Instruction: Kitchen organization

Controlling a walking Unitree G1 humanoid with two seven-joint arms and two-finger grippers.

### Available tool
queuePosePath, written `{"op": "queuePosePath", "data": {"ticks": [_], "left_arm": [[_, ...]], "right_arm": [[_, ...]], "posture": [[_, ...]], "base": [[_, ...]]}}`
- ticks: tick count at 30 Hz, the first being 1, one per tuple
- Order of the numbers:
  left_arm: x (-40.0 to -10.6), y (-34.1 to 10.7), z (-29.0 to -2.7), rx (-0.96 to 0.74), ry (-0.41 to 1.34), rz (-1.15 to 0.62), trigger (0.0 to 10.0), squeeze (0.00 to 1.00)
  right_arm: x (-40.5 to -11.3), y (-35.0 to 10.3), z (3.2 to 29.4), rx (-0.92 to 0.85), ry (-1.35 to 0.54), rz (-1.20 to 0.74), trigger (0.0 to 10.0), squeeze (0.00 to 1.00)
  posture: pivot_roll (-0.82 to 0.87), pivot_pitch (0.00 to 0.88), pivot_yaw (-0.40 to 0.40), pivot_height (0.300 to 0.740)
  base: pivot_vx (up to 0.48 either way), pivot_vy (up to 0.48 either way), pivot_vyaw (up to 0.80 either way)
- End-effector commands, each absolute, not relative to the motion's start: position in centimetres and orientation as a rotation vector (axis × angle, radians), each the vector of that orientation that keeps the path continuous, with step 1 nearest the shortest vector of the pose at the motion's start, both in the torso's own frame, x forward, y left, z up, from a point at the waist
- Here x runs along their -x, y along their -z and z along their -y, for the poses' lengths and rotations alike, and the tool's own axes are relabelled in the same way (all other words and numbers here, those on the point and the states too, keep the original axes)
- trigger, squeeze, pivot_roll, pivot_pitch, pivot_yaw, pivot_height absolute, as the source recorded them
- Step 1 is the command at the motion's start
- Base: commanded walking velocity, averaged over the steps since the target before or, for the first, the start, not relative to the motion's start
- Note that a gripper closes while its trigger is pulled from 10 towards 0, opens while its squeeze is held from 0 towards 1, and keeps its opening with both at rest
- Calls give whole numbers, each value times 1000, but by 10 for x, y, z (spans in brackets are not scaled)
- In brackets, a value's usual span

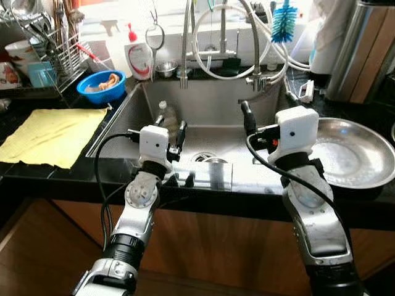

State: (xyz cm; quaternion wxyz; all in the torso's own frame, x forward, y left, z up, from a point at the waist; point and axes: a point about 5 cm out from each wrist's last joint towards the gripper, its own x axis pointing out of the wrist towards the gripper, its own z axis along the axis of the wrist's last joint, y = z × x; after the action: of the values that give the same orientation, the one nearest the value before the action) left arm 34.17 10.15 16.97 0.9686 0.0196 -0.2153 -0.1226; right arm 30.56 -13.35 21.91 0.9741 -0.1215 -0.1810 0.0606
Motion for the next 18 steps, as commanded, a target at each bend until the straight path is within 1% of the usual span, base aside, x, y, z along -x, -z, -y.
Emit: {"op": "queuePosePath", "data": {"ticks": [1,4,6,18], "left_arm": [[-342,-170,-107,-23,233,439,10000,0],[-342,-170,-107,-25,232,439,10000,0],[-342,-170,-108,-25,227,441,10000,0],[-342,-169,-107,-32,226,432,10000,0]], "right_arm": [[-306,-219,128,246,-138,364,10000,0],[-306,-219,129,246,-135,362,10000,0],[-307,-218,130,250,-130,357,10000,0],[-308,-220,132,247,-115,359,10000,0]], "posture": [[-299,0,133,740],[-299,0,133,740],[-299,0,131,740],[-300,0,134,740]], "base": [[-480,0,0],[-480,0,0],[-292,0,0],[0,0,0]]}}
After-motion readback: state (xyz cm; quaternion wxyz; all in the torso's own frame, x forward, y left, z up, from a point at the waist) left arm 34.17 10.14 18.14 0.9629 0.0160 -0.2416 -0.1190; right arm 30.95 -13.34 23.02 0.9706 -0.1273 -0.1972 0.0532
